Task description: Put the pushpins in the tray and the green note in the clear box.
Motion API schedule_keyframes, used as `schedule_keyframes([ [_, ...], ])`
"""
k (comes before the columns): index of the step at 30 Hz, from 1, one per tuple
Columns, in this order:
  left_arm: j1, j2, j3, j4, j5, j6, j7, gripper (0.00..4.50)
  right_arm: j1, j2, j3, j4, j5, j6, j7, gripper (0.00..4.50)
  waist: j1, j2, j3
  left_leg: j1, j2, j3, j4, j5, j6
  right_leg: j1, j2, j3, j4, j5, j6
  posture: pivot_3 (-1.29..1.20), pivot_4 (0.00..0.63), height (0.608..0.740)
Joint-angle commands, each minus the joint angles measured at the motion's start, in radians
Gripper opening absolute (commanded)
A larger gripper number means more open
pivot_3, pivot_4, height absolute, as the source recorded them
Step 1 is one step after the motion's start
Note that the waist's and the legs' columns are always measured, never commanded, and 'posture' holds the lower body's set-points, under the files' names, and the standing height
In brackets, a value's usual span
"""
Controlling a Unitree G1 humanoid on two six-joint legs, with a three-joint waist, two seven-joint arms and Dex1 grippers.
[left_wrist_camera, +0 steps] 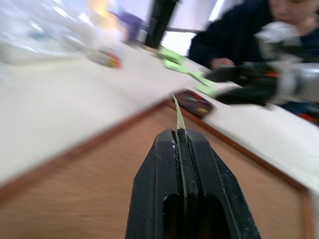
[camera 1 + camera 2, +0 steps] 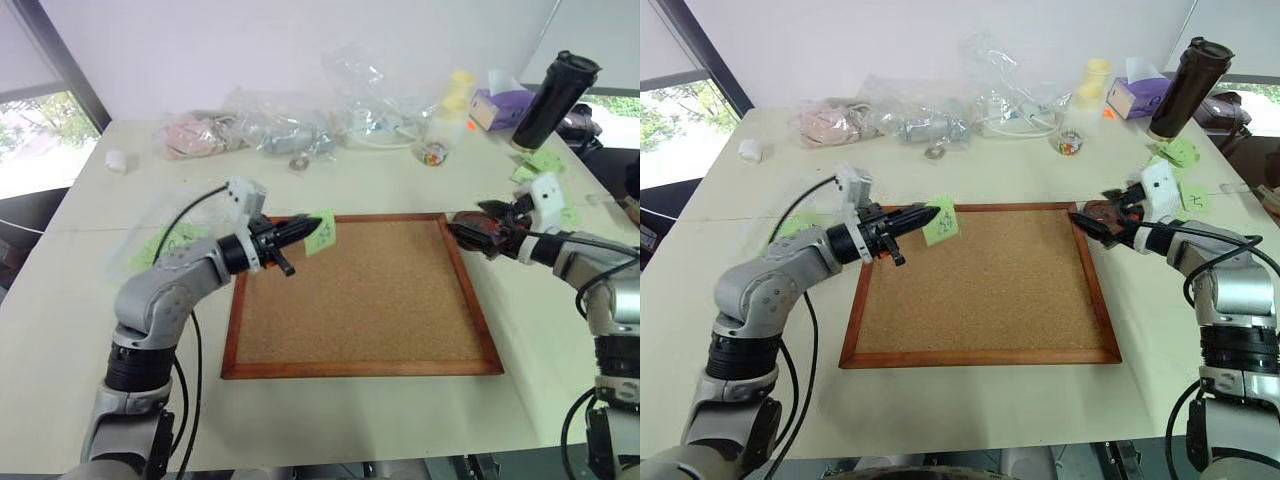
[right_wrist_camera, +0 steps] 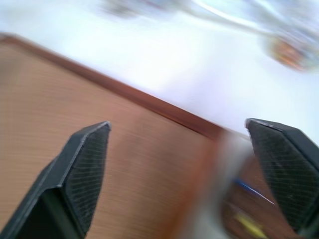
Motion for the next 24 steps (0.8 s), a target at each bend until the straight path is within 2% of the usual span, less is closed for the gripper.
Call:
schedule_keyframes([
  [1, -0.028, 0.066, 0.11, -0.047, 0.024, -0.033, 0.053, 0.0, -0.014, -0.004, 0.027, -0.177, 0.093, 0.068, 0.036, 4.46, 0.0, 0.0, 0.0, 0.0, 0.0, 0.0, 0.0, 0.0, 0.0, 0.0, 0.0, 0.0, 0.0, 0.0, 0.0, 0.0, 0.15, 0.74],
  [3, -0.028, 0.099, 0.143, -0.043, 0.035, -0.036, 0.07, 0.0, -0.016, -0.001, 0.045, -0.213, 0.103, 0.08, 0.037, 4.46, 0.004, 0.0, 0.0, 0.0, 0.0, 0.0, 0.0, 0.0, 0.0, 0.0, 0.0, 0.0, 0.0, 0.0, 0.0, 0.0, 0.15, 0.74],
  [7, 0.019, 0.227, 0.27, 0.029, 0.076, -0.055, 0.075, 0.0, -0.038, 0.029, 0.109, -0.264, 0.116, 0.084, 0.046, 4.46, 0.006, -0.001, 0.001, 0.0, -0.001, -0.001, 0.0, 0.0, 0.0, 0.0, 0.0, 0.0, 0.0, 0.0, 0.0, 0.0, 0.15, 0.74],
  [10, 0.083, 0.266, 0.313, 0.078, 0.08, -0.066, 0.045, 0.0, -0.048, 0.033, 0.131, -0.252, 0.094, 0.066, 0.048, 4.46, 0.006, -0.001, 0.001, 0.0, -0.001, -0.001, 0.0, 0.0, 0.0, 0.0, 0.0, 0.0, 0.0, 0.0, 0.0, 0.0, 0.15, 0.74],
  [15, 0.166, 0.29, 0.309, 0.134, 0.098, -0.094, -0.006, 0.0, -0.056, 0.038, 0.153, -0.228, 0.071, 0.038, 0.052, 4.46, 0.009, -0.002, 0.001, 0.0, -0.002, -0.002, 0.0, 0.0, 0.0, 0.001, 0.0, -0.001, 0.0, 0.0, 0.0, 0.0, 0.15, 0.74],
  [18, 0.206, 0.283, 0.288, 0.155, 0.106, -0.099, -0.038, 1.03, -0.053, 0.036, 0.156, -0.218, 0.058, 0.023, 0.051, 4.5, 0.006, -0.002, 0.001, 0.0, -0.001, -0.002, 0.0, 0.0, 0.0, 0.001, -0.001, -0.001, 0.0, 0.0, 0.0, 0.0, 0.15, 0.74],
  [24, 0.215, 0.303, 0.285, 0.167, 0.102, -0.103, -0.092, 4.04, -0.013, 0.005, 0.134, -0.234, 0.049, 0.018, 0.049, 4.5, 0.006, -0.002, 0.001, 0.0, -0.001, -0.002, 0.0, 0.0, 0.0, 0.0, -0.001, -0.001, 0.0, 0.0, 0.0, 0.0, 0.15, 0.74],
])
